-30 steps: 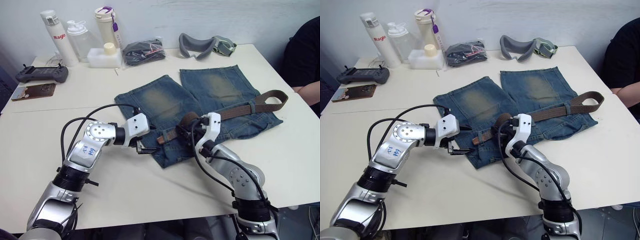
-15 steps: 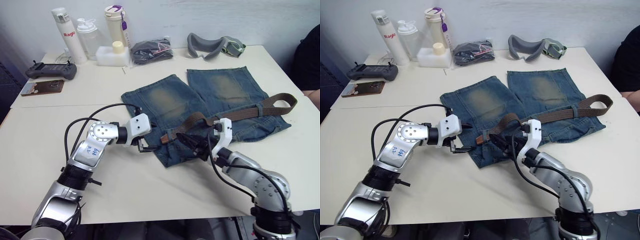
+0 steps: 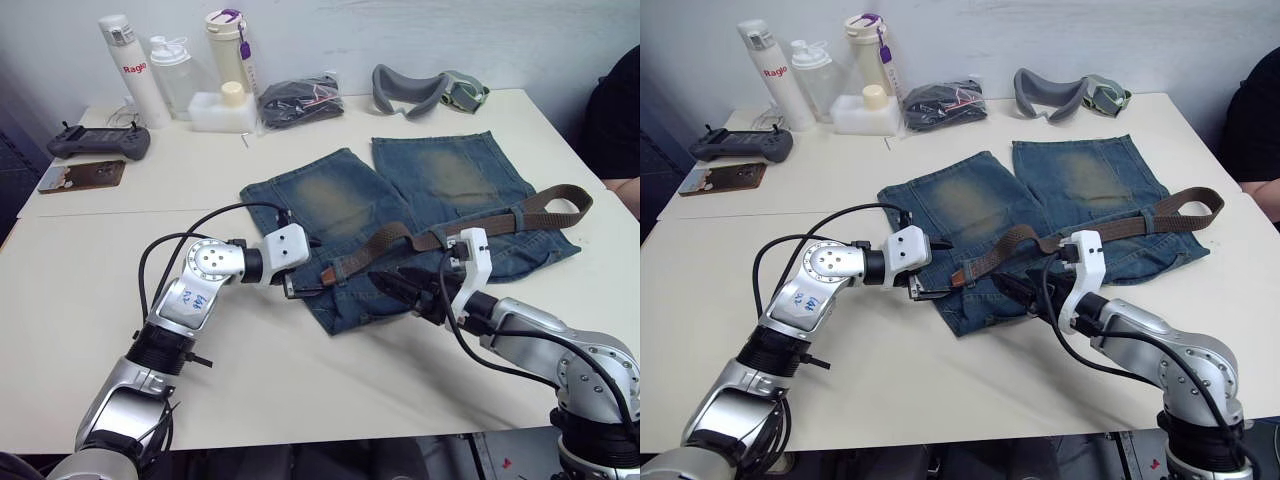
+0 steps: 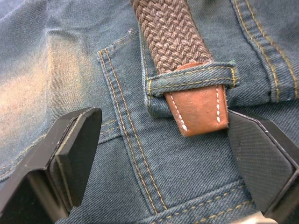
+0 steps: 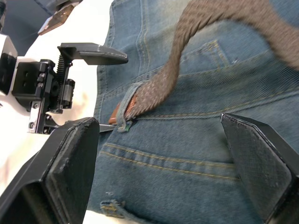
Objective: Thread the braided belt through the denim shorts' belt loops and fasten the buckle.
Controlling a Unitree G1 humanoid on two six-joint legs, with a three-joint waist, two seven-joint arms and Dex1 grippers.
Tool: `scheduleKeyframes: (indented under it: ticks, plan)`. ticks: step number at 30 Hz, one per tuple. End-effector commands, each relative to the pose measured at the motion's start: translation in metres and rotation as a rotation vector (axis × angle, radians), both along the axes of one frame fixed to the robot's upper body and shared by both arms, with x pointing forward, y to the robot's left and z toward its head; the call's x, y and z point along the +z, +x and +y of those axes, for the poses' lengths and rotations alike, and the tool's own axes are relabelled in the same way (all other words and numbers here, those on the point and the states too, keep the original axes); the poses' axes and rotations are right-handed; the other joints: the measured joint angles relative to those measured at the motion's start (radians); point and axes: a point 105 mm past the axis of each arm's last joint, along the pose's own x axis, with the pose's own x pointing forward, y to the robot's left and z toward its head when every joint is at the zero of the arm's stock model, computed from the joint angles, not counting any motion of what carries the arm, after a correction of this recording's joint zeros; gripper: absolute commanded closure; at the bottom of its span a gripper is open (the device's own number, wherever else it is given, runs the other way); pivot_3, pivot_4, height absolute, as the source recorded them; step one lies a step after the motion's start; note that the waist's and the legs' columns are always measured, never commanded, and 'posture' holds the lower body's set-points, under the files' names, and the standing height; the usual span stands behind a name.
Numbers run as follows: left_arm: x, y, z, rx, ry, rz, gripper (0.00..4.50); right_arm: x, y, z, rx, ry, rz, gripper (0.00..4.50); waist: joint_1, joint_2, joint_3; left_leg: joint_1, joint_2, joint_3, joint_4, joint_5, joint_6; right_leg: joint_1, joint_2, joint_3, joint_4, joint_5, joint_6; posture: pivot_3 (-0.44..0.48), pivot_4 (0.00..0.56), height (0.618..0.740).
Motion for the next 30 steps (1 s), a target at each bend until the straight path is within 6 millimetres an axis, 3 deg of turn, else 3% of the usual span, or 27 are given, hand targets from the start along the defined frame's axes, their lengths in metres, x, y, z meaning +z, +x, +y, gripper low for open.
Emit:
scheduleKeyframes:
  ticks: [1, 2, 5, 13, 17, 18, 20, 27, 30]
  plan:
    - [0.006, 0.002, -0.003, -0.004, -0.002, -0.074, 0.0, 0.015, 0.001, -0.002, -0.005, 0.008, -0.061, 0.09, 0.0, 0.0, 0.0, 0.0, 0.0, 0.0, 0.0, 0.0, 0.0, 0.0, 0.0, 0.0, 0.0, 0.0, 0.0, 0.0, 0.15, 0.636]
    - [0.006, 0.002, -0.003, 0.004, -0.007, -0.09, 0.0, 0.014, 0.002, -0.003, -0.01, 0.004, -0.061, 0.09, 0.0, 0.0, 0.0, 0.0, 0.0, 0.0, 0.0, 0.0, 0.0, 0.0, 0.0, 0.0, 0.0, 0.0, 0.0, 0.0, 0.15, 0.636]
    - [0.006, 0.001, -0.004, 0.0, -0.012, -0.119, 0.81, 0.014, 0.004, -0.005, -0.019, -0.006, -0.063, 0.0, 0.0, 0.0, 0.0, 0.0, 0.0, 0.0, 0.0, 0.0, 0.0, 0.0, 0.0, 0.0, 0.0, 0.0, 0.0, 0.0, 0.15, 0.636]
    - [0.012, 0.001, 0.0, 0.006, -0.027, -0.199, 4.47, 0.008, 0.008, -0.009, -0.025, -0.077, -0.057, 0.0, 0.0, 0.0, 0.0, 0.0, 0.0, 0.0, 0.0, 0.0, 0.0, 0.0, 0.0, 0.0, 0.0, 0.0, 0.001, 0.0, 0.15, 0.636]
    - [0.016, 0.002, 0.006, 0.016, -0.022, -0.232, 4.49, -0.003, 0.011, -0.018, -0.047, -0.147, -0.034, 0.0, 0.0, 0.0, 0.0, 0.0, 0.0, 0.0, 0.0, 0.0, 0.0, 0.0, 0.0, -0.001, 0.0, 0.0, 0.001, 0.0, 0.15, 0.636]
    - [0.017, 0.003, 0.007, 0.019, -0.019, -0.237, 4.5, -0.005, 0.013, -0.02, -0.06, -0.158, -0.03, 0.25, 0.0, 0.0, 0.0, 0.0, 0.0, 0.0, 0.0, 0.0, 0.0, 0.0, 0.0, -0.001, 0.0, 0.0, 0.001, 0.0, 0.15, 0.636]
    - [0.017, 0.003, 0.01, 0.024, -0.013, -0.243, 4.5, -0.01, 0.017, -0.025, -0.083, -0.174, -0.022, 0.83, 0.0, 0.0, 0.0, 0.0, 0.0, 0.0, 0.0, 0.0, 0.0, 0.0, 0.0, -0.001, 0.0, 0.0, 0.001, 0.0, 0.15, 0.636]
    - [0.018, 0.005, 0.025, 0.047, 0.036, -0.275, 4.5, -0.031, 0.025, -0.033, -0.112, -0.228, 0.017, 4.27, -0.001, 0.0, 0.0, 0.0, 0.0, 0.0, -0.001, 0.0, 0.0, 0.0, 0.001, -0.003, -0.001, 0.0, 0.001, 0.0, 0.15, 0.636]
    - [0.019, 0.006, 0.038, 0.068, 0.063, -0.285, 4.5, -0.037, 0.025, -0.033, -0.109, -0.236, 0.03, 4.45, -0.002, 0.0, 0.0, 0.0, 0.0, 0.0, -0.001, 0.0, 0.0, 0.0, 0.001, -0.003, -0.001, 0.0, 0.001, 0.0, 0.15, 0.636]
